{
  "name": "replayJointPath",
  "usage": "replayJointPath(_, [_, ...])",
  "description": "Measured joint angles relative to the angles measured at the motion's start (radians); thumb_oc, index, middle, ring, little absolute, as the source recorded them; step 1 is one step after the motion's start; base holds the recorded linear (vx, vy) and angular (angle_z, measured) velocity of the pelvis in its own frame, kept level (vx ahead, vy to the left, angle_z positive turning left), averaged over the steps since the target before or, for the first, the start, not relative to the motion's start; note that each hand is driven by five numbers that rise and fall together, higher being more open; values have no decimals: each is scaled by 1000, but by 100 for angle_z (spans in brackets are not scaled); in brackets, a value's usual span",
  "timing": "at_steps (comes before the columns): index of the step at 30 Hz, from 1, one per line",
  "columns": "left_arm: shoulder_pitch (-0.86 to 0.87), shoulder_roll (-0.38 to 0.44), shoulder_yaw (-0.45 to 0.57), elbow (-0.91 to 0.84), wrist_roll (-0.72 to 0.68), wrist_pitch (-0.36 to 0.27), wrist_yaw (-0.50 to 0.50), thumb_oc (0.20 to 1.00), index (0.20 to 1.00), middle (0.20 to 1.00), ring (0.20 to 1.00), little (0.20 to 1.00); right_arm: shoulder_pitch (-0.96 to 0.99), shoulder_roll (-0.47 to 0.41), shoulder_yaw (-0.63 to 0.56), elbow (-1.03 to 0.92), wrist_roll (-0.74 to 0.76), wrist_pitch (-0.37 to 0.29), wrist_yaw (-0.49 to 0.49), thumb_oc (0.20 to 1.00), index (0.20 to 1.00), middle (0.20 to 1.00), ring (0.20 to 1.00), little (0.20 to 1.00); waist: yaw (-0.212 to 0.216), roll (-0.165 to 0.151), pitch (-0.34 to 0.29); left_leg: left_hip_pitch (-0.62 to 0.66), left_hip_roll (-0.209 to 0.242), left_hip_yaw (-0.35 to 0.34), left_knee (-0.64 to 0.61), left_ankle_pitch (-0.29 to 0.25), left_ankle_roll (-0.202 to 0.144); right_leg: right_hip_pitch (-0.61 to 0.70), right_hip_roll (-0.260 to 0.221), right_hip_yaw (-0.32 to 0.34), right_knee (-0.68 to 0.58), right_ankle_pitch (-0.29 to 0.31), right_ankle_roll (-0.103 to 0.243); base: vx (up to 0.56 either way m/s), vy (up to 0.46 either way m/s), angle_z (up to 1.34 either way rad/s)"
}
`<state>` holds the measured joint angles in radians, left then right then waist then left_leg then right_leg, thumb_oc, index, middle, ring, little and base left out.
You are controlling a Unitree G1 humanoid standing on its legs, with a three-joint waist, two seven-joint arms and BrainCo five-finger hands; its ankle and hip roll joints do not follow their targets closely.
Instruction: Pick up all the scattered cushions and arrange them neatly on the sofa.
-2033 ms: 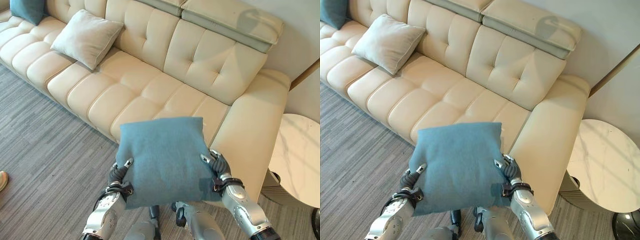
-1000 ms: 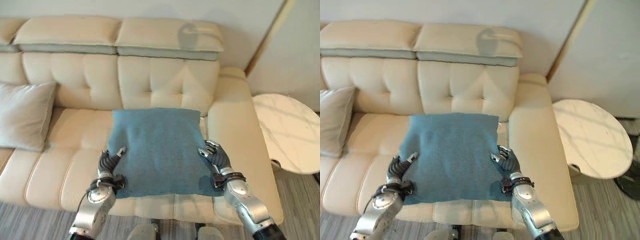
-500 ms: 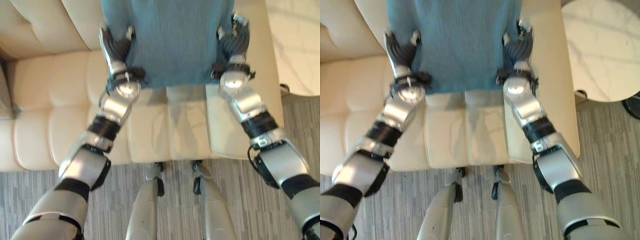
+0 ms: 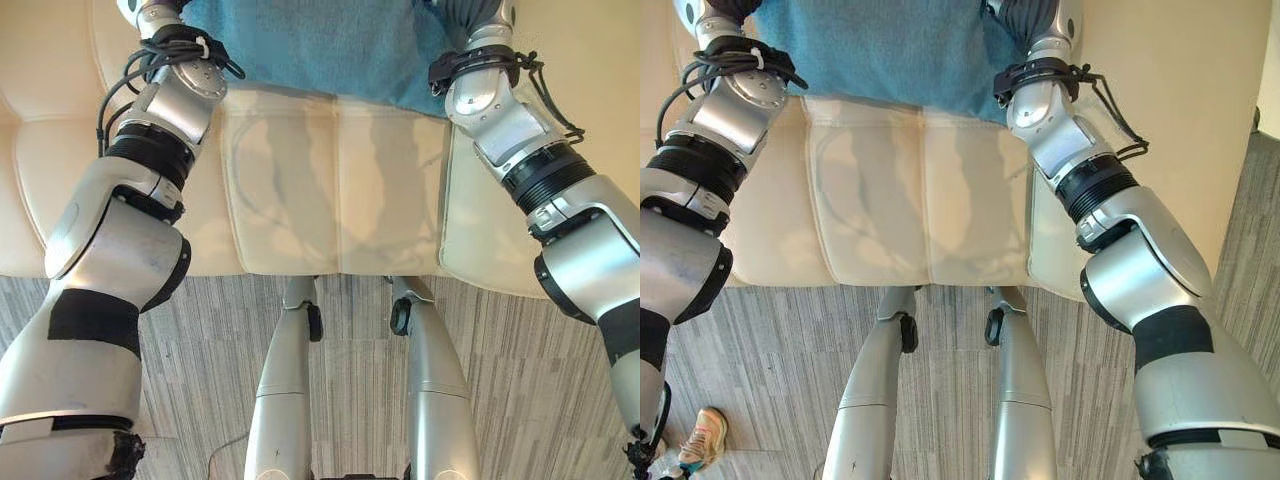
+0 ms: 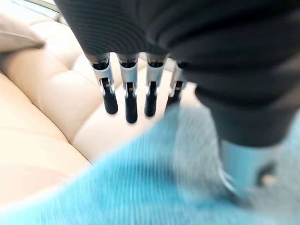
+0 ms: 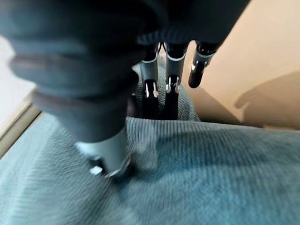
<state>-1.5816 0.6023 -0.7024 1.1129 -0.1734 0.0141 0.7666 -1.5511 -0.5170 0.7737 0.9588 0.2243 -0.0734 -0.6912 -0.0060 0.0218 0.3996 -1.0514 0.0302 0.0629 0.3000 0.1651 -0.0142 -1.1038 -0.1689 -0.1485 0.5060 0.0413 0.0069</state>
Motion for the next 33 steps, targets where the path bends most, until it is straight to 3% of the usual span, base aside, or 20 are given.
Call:
replayJointPath(5, [12,7,12,-3,-4,11,-66,1000,1000,1000,1000,1000,7,-32,-34,15,-7,26,48,1000,1000,1000,1000,1000,8,-1,0,7,-6,0,5,0,0,6,-5,5,5,2,3,-29,36,1])
replayJointPath(8, [112,8,117,-31,-46,3,-127,1000,1000,1000,1000,1000,72,-23,-120,6,1,43,66,1000,1000,1000,1000,1000,8,-4,2,54,-8,0,-3,-2,0,60,3,8,-18,7,8,-37,45,-7])
replayJointPath(11, [358,3,322,-112,-277,-41,-222,1000,1000,1000,1000,1000,262,11,-282,-62,58,71,93,1000,1000,1000,1000,1000,-7,-19,17,220,0,1,-61,-1,2,231,10,-2,-89,14,15,-8,49,-4])
replayJointPath(17, [905,-12,559,-368,-561,-111,-387,1000,1000,1000,1000,1000,703,9,-478,-309,150,81,249,1000,1000,1000,1000,1000,-8,-34,9,549,3,9,-186,-17,4,581,32,-12,-268,32,39,71,74,-6])
replayJointPath(19, [1095,-44,620,-455,-561,-115,-437,1000,1000,1000,1000,1000,892,28,-522,-357,170,78,329,1000,1000,1000,1000,1000,-2,-45,-4,665,3,17,-238,-26,-1,709,42,-16,-351,47,54,103,136,-14])
replayJointPath(21, [1284,-88,656,-506,-548,-106,-488,1000,1000,1000,1000,1000,1096,75,-548,-355,167,83,415,1000,1000,1000,1000,1000,10,-69,-59,770,-2,35,-300,-37,-4,818,43,-16,-439,58,73,92,158,-18])
replayJointPath(26, [1513,-155,692,-497,-438,-60,-574,1000,1000,1000,1000,1000,1376,152,-608,-306,85,129,536,1000,1000,1000,1000,1000,4,-99,-154,908,-28,82,-381,-30,8,968,39,-5,-589,134,82,-11,105,-23])
replayJointPath(27, [1553,-170,714,-460,-388,-45,-589,1000,1000,1000,1000,1000,1409,173,-629,-277,40,138,555,1000,1000,1000,1000,1000,9,-98,-176,942,-26,115,-381,-46,19,986,37,4,-589,137,85,-144,42,-59])
replayJointPath(32, [1570,-239,702,-272,-235,-20,-617,1000,1000,1000,1000,1000,1434,188,-626,-73,-19,144,582,1000,1000,1000,1000,1000,-10,-57,-215,1018,-11,140,-383,-70,47,1025,48,15,-543,149,104,-128,-65,-22])
replayJointPath(33, [1586,-276,694,-195,-194,-12,-626,1000,1000,1000,1000,1000,1444,183,-623,7,-56,145,591,1000,1000,1000,1000,1000,-12,-16,-229,1026,25,149,-388,-64,63,1004,63,12,-419,52,122,-129,-162,-10])
